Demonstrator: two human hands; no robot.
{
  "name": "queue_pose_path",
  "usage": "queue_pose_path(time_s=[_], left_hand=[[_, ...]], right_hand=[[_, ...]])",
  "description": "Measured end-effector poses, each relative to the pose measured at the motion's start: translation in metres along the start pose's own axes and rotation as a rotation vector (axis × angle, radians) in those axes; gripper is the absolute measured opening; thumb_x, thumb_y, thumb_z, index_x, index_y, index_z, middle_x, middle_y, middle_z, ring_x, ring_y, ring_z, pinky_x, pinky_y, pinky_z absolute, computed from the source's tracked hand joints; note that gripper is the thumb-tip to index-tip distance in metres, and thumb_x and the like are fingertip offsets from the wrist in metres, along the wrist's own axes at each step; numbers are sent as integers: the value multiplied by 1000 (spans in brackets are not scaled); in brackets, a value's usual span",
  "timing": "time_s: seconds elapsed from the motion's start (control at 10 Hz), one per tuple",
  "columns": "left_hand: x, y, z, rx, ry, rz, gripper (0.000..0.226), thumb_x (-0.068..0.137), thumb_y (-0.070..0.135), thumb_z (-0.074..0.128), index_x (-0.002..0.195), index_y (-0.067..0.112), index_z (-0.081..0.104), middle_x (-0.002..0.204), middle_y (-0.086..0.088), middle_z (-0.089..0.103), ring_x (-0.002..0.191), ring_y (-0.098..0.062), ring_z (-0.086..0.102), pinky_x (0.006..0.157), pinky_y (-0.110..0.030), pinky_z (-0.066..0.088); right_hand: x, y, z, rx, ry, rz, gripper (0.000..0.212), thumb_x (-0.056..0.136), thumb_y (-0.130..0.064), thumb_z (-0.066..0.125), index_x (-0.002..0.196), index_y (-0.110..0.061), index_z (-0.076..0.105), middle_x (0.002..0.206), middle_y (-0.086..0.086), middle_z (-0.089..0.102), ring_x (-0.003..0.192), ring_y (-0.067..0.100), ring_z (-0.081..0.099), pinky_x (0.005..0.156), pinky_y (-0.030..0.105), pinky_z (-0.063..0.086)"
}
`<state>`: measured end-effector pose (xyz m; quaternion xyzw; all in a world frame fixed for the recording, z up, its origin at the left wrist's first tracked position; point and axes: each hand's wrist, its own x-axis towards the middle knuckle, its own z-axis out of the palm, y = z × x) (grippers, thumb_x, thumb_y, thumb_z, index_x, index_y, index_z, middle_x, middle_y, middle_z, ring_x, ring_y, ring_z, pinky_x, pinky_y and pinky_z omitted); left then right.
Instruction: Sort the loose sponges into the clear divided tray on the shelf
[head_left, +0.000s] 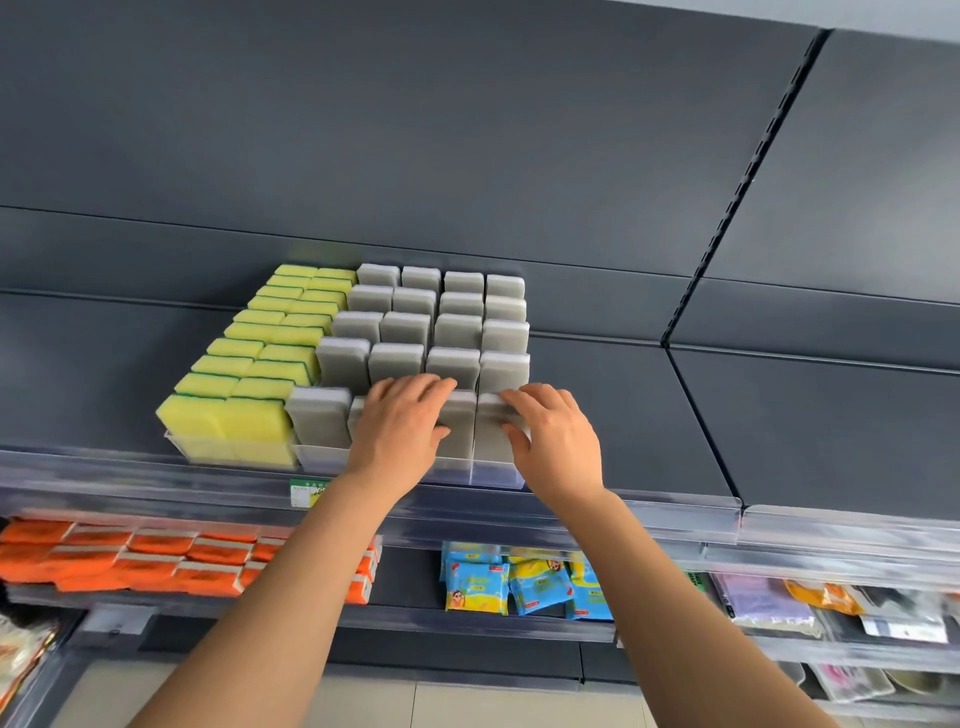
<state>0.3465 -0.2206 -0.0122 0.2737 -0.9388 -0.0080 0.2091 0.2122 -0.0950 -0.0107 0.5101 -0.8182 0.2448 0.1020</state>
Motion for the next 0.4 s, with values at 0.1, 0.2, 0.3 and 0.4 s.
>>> queue_pose_path(time_s=[0.1,0.2,0.3,0.4], left_hand=[[-4,4,-2,17,14,-12,56,87,26,63,138,18,43,140,-1,47,129,-20,41,110,-38,25],[-9,7,-9,7,38,-17,57,84,20,67,136,13,45,137,-6,49,128,-23,43,111,-42,26],[-15,8,-17,-47,107,-68,64,78,16,73,135,9,45,132,-10,53,124,-27,47,110,-45,29],[-26,8,-27,-92,174,-151,66,75,16,76,133,8,45,129,-11,54,121,-30,48,105,-45,34]], right_hand=[[-4,2,2,-29,-27,7,42,87,-19,64,127,-17,55,132,5,55,124,26,47,94,36,46],[-10,2,-1,-38,-60,14,52,87,-24,64,136,-19,46,144,5,43,136,24,33,104,35,38],[-20,2,-7,-23,-86,4,55,88,-27,63,137,-19,42,147,4,39,137,24,30,107,35,34],[-33,4,-17,-17,-83,-4,53,88,-29,62,136,-19,42,145,4,41,137,24,31,108,36,32]])
